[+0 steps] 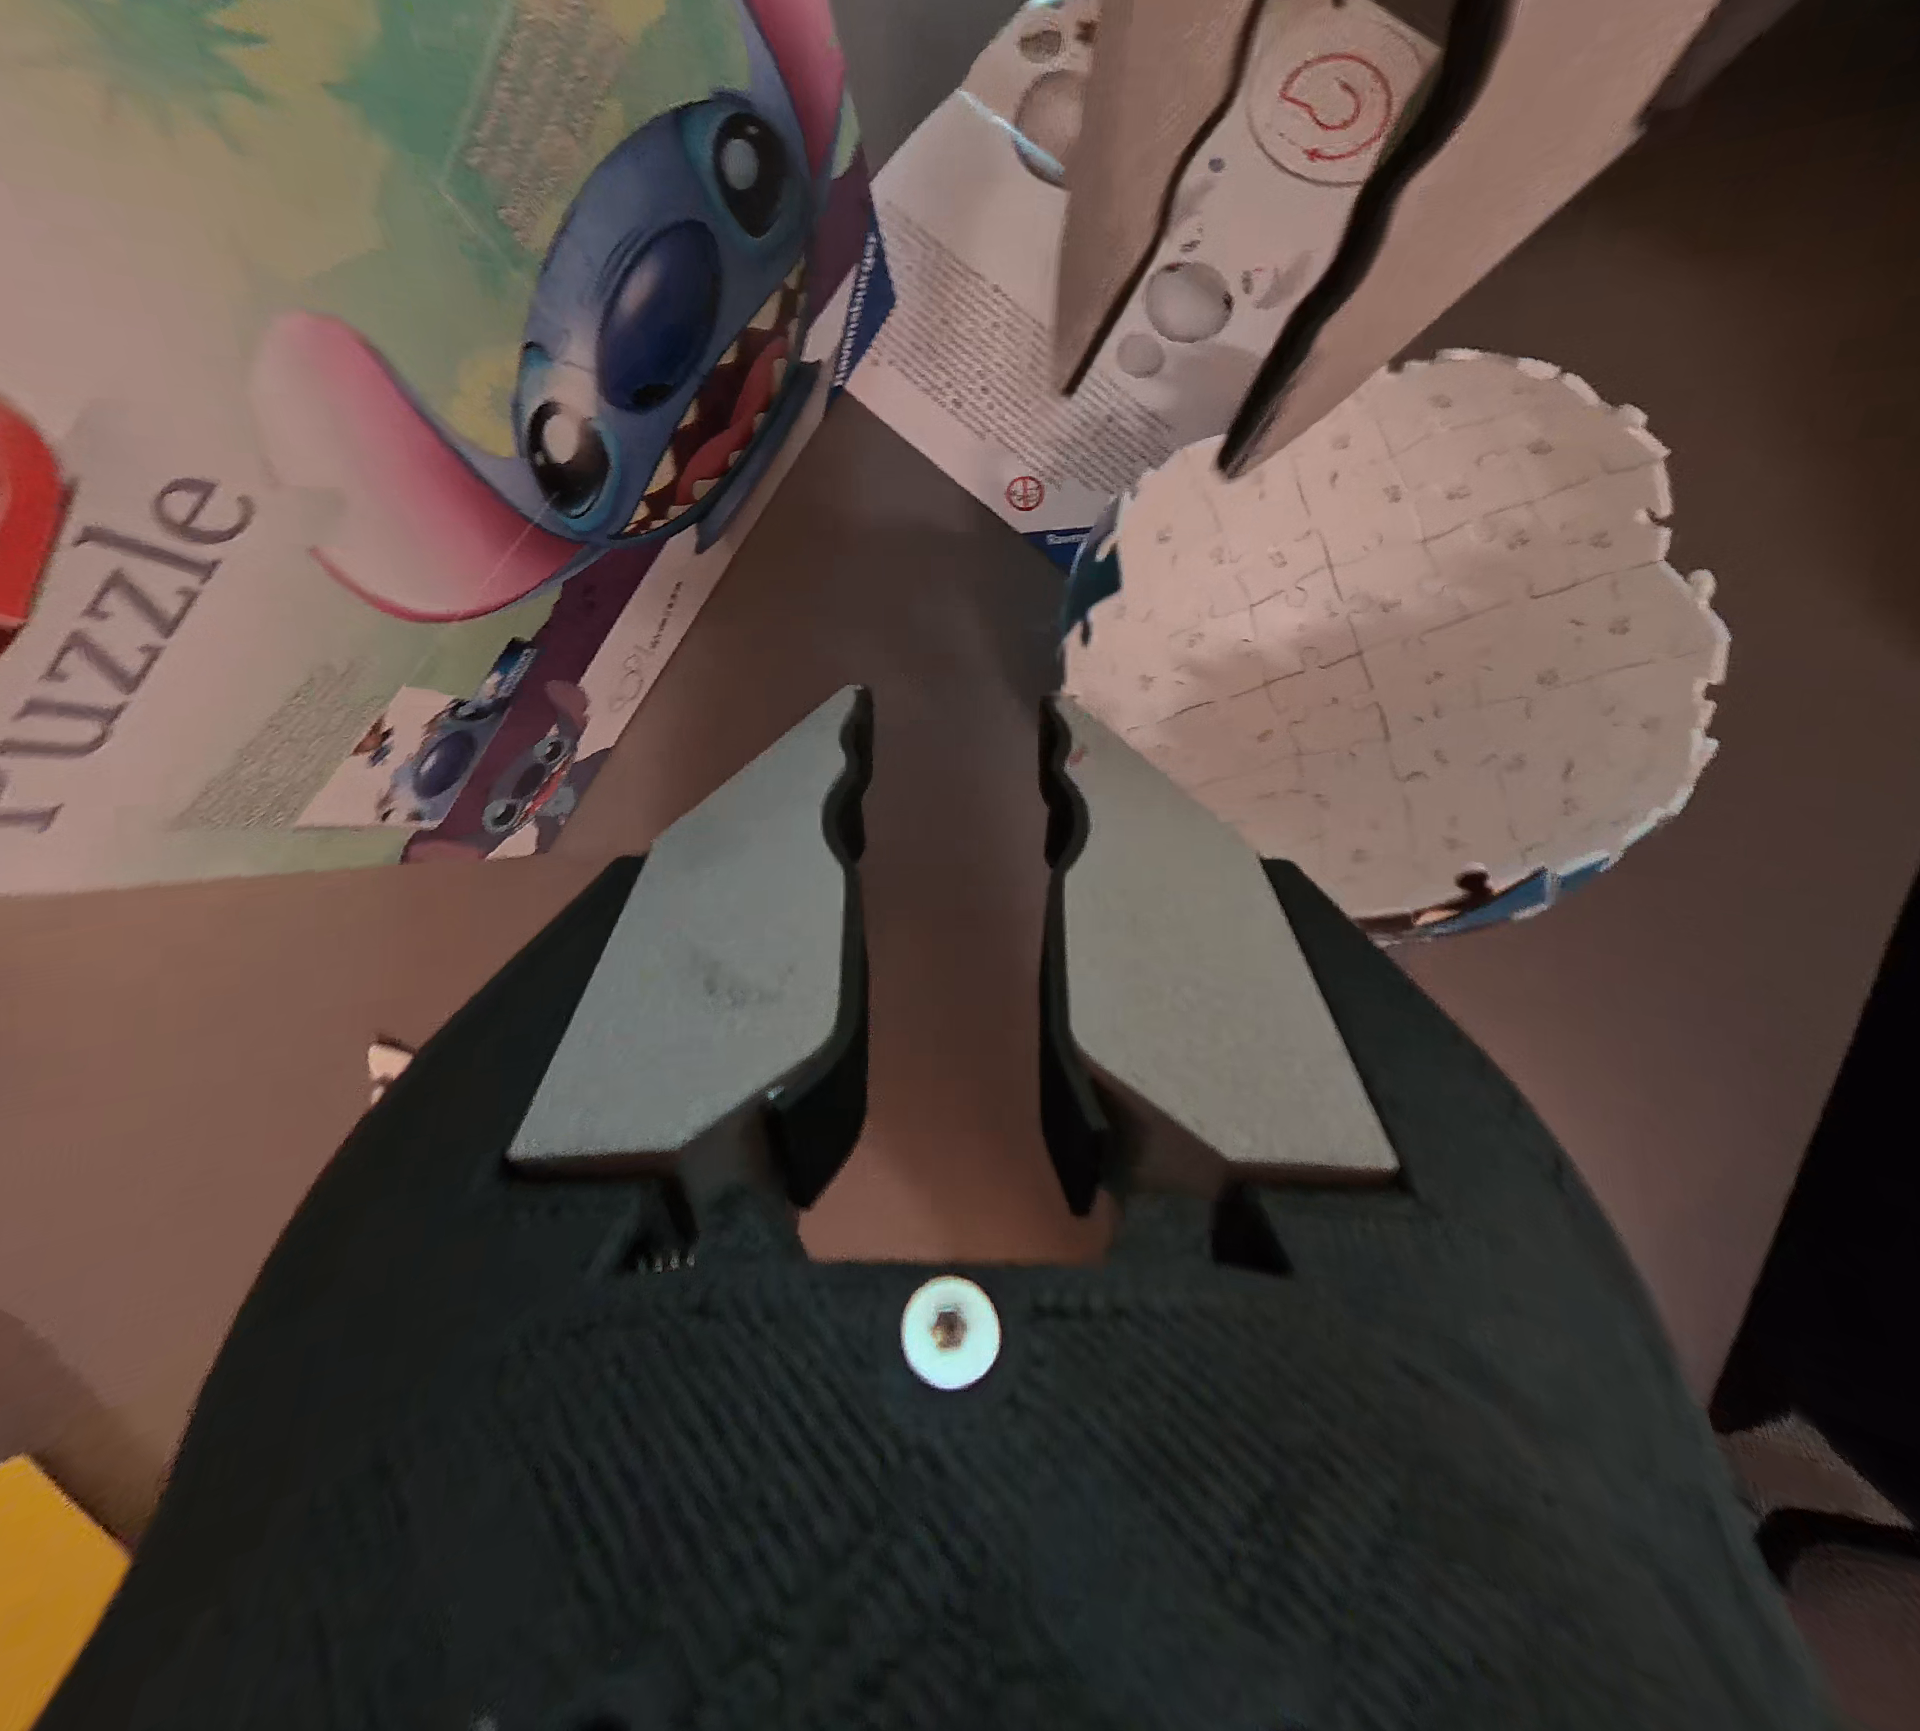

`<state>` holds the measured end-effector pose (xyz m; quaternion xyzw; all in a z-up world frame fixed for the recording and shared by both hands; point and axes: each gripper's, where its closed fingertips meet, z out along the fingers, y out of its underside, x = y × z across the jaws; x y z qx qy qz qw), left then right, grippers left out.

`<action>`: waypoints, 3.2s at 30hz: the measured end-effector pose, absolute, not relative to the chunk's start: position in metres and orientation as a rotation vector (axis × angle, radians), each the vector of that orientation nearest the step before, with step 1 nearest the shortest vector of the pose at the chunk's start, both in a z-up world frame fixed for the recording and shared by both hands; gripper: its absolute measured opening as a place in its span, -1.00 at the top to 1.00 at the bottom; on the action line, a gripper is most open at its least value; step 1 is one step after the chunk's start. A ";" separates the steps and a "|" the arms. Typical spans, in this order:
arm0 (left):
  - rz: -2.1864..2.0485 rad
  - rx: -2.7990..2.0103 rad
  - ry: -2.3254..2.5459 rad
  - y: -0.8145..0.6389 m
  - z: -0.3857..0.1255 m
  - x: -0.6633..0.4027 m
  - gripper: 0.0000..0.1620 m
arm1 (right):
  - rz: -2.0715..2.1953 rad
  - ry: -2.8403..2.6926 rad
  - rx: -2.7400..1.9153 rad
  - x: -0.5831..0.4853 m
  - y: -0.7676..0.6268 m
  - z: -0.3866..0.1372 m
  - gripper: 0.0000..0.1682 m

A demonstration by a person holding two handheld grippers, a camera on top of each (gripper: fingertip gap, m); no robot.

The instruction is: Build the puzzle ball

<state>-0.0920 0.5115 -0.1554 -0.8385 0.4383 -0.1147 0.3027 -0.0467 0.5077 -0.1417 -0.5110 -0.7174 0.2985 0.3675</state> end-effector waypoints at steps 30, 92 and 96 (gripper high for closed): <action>-0.373 -1.799 0.579 0.523 -0.152 -0.155 0.40 | 0.651 -0.924 -1.679 0.083 0.595 -0.175 0.21; -0.295 -1.806 0.006 0.537 -0.141 -0.282 0.40 | 0.674 -1.039 -1.803 0.076 0.579 -0.205 0.30; -0.298 -1.801 -0.018 0.537 -0.140 -0.289 0.41 | 0.670 -1.051 -1.798 0.074 0.576 -0.206 0.30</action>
